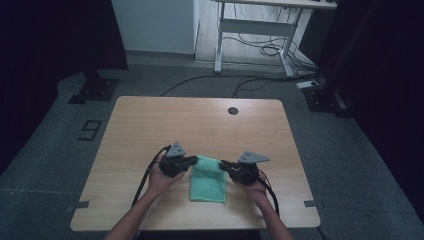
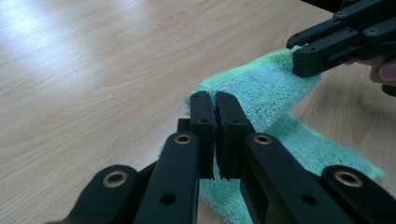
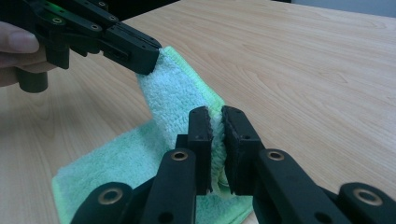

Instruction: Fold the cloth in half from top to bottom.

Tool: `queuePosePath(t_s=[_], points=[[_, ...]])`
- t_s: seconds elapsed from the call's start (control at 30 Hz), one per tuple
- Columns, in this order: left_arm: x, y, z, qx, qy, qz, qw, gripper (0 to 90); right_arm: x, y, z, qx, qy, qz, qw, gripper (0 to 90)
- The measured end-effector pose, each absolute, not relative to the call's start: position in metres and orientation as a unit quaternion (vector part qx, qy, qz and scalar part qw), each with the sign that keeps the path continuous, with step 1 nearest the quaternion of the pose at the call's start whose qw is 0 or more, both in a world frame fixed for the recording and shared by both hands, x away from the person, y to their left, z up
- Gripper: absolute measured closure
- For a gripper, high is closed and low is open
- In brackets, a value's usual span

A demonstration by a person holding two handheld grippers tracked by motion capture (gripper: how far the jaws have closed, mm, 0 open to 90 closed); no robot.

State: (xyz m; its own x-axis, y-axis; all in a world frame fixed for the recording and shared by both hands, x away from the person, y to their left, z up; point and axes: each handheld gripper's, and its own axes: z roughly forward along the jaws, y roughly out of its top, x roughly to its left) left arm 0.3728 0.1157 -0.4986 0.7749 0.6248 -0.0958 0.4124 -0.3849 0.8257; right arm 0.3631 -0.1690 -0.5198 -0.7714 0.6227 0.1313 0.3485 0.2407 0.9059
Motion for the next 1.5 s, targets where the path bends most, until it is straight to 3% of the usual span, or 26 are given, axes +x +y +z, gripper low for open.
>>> queuePosePath(t_s=[0.77,1.0,1.33,1.5], points=[[0.322,0.122,-0.517,0.829,0.292,0.1,0.466,86.1,0.316,-0.176,-0.538,0.29,0.776,0.551,0.102,81.6],[0.306,0.118,-0.529,0.849,0.279,0.11,0.435,84.6,0.299,-0.176,-0.549,0.276,0.793,0.535,0.09,78.9],[0.303,0.122,-0.537,0.852,0.288,0.103,0.426,76.2,0.296,-0.171,-0.549,0.269,0.812,0.511,0.081,72.9],[0.301,0.122,-0.538,0.854,0.289,0.099,0.421,65.5,0.291,-0.17,-0.548,0.269,0.815,0.507,0.084,62.5]])
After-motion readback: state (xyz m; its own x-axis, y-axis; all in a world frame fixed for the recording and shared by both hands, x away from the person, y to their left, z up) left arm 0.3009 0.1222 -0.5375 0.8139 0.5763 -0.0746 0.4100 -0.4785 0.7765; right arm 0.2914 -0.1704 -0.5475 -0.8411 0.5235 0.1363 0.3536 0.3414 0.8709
